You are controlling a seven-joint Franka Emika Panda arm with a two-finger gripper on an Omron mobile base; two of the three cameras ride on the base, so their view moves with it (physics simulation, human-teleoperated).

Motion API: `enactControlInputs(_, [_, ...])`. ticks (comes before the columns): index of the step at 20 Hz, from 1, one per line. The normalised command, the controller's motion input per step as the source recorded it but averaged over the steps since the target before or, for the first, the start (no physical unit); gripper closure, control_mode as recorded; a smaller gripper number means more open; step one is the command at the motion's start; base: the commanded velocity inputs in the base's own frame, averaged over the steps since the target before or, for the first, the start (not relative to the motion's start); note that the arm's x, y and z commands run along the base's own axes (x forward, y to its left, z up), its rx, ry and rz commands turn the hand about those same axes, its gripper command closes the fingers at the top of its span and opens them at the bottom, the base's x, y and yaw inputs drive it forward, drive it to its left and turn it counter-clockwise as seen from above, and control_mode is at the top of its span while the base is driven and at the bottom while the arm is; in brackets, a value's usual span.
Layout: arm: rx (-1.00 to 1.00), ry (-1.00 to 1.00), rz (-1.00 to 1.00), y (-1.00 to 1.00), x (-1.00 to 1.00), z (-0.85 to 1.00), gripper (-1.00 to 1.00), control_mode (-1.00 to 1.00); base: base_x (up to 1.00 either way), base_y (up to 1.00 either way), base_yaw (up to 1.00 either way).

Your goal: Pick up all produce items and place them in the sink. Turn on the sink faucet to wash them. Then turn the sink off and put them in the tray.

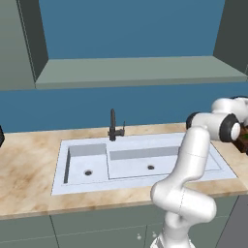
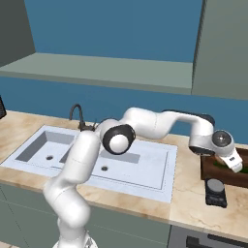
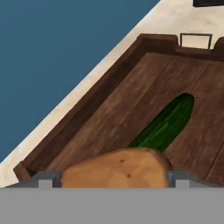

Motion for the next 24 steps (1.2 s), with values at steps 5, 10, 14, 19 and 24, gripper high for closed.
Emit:
enactControlInputs(5, [-0.02, 0.04, -0.01, -0.03, 0.02, -0.19, -1.00, -1.00, 0.00, 0.00, 0.00])
enactControlInputs(10, [-0.01, 0.01, 0.00, -0.01, 0.11, -0.11, -1.00, -1.00, 0.00, 0.00, 0.00])
enactControlInputs(14, [0.00, 0.00, 0.00, -0.03, 0.01, 0.00, -1.00, -1.00, 0.00, 0.00, 0.00])
enactControlInputs(19, [0.00, -0.03, 0.00, 0.00, -0.11, 0.14, -1.00, -1.00, 0.00, 0.00, 0.00])
enactControlInputs(24, [0.00, -0.09, 0.00, 0.00, -0.42, 0.34, -1.00, -1.00, 0.00, 0.00, 0.00])
